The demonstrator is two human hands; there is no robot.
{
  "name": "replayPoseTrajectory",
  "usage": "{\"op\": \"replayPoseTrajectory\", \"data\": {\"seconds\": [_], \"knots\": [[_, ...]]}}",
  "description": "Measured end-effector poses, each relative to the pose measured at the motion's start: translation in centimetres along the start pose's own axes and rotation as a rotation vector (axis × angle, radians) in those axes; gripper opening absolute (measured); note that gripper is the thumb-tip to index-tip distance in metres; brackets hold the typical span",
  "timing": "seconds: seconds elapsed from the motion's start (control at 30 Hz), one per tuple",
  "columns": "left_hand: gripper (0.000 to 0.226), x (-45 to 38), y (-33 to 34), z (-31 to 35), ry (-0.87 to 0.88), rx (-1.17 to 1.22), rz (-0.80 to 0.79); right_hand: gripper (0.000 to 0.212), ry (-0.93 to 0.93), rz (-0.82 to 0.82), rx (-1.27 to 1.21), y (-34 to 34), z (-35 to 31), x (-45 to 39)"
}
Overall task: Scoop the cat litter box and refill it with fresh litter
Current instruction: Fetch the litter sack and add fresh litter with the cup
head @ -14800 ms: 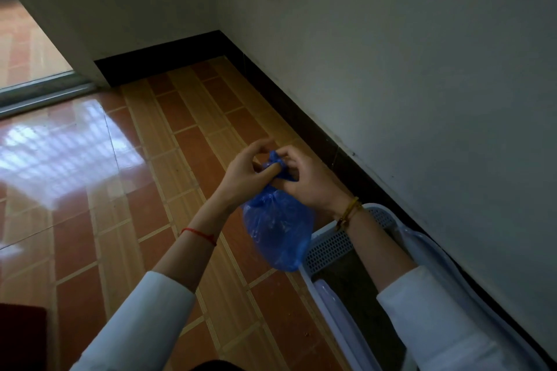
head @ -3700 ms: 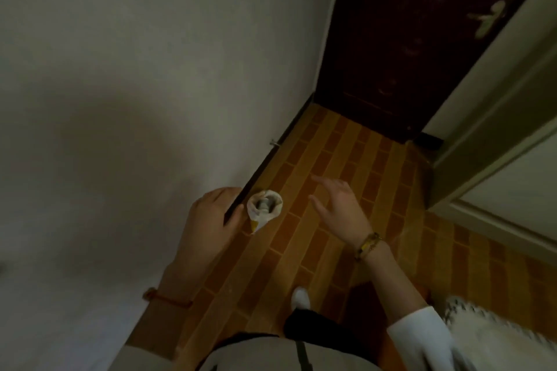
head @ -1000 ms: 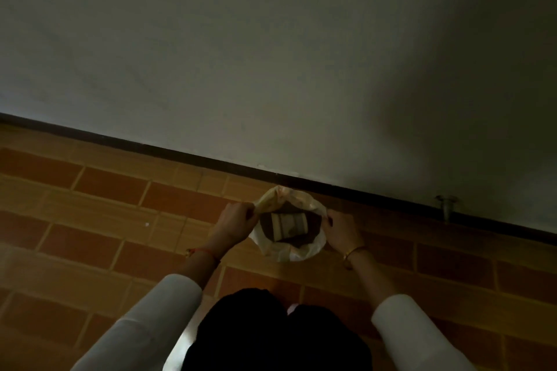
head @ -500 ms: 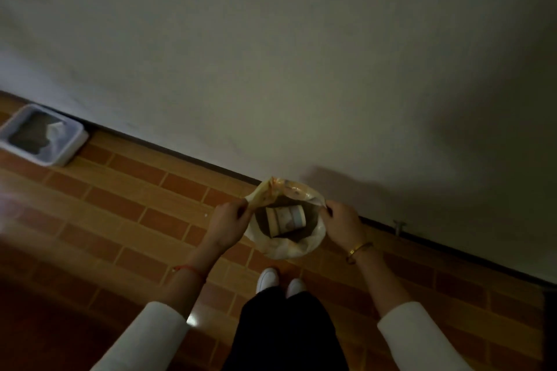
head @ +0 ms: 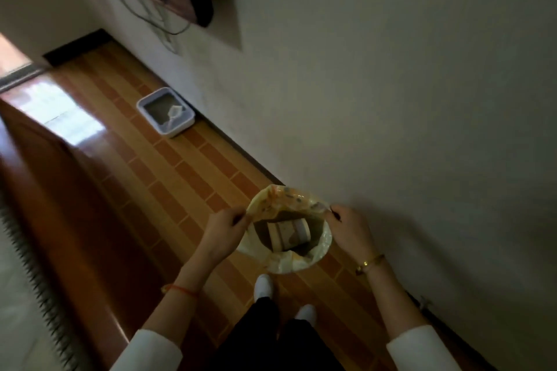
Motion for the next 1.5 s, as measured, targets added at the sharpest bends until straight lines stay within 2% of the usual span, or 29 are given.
{"op": "replayPoseTrajectory", "data": {"seconds": [0.17,0.37,0.73,0.97,1.33,1.5], "knots": [[0.032,0.7,-5.2,-5.5,-0.16,0.088,0.103,0.04,-0.098,-0.123,0.005,4.7,-6.5,-3.5],[0.031,-0.9,-13.0,-13.4,-0.264,0.114,0.218,0.036,-0.177,-0.259,-0.003,12.4,-15.2,-9.6],[0.025,-8.0,-30.6,-27.8,-0.301,0.12,0.305,0.04,-0.319,-0.318,-0.029,26.2,-35.0,-22.0],[0.027,-15.1,-41.3,-37.0,-0.395,0.132,0.421,0.045,-0.38,-0.394,-0.021,35.2,-46.8,-31.5],[0.031,-30.4,-56.5,-50.2,-0.473,0.194,0.496,0.032,-0.408,-0.539,0.034,48.6,-63.8,-51.1],[0.027,-38.0,-64.3,-55.1,-0.498,0.185,0.526,0.028,-0.448,-0.512,0.106,52.7,-72.4,-59.8]]}}
Point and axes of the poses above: each hand's wrist, its own x-axis away from the middle knuckle, its own y-axis out of the palm, z = x × y, the point moved 10 cm from there along -x, towards the middle knuckle, and after that the axes turned 9 degrees about -x, right-handed, at the moved point
